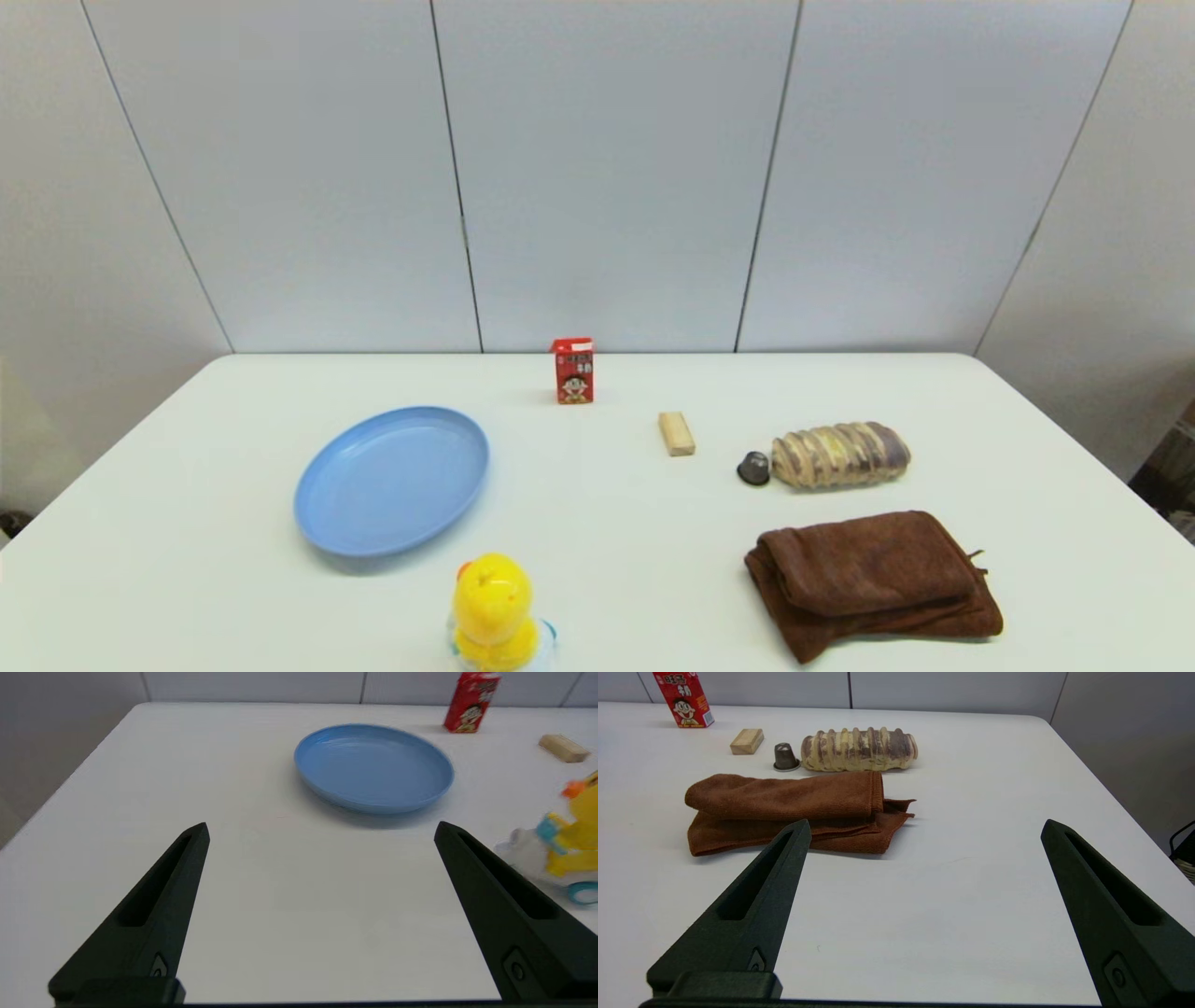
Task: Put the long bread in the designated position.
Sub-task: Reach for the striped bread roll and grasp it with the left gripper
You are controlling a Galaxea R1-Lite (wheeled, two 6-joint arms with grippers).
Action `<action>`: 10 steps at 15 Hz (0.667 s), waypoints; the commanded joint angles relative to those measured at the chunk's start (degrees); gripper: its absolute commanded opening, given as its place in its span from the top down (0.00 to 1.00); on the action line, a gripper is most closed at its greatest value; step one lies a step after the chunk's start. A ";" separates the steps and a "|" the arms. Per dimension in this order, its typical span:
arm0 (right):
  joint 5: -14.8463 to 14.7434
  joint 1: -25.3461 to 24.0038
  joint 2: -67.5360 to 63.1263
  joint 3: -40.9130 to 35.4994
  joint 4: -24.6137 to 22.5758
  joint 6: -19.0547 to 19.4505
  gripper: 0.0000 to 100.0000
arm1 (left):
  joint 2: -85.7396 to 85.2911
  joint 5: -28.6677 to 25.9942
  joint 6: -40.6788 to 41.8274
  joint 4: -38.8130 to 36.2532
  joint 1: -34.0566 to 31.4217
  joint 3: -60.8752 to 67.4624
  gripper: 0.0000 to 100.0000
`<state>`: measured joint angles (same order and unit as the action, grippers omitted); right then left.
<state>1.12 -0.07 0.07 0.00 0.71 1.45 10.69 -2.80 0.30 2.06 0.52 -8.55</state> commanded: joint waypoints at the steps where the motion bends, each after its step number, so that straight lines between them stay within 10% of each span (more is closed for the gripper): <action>1: 0.02 -0.01 -0.07 0.00 0.00 0.04 0.00 | 32.55 -7.22 7.17 11.56 0.71 -32.15 0.00; 10: 0.02 -0.01 -0.07 0.00 0.00 0.04 0.00 | 83.09 -17.32 19.65 11.21 14.59 -69.76 0.00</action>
<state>1.12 -0.07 0.07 0.00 0.71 1.51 73.42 -17.60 17.47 13.06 7.39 -65.44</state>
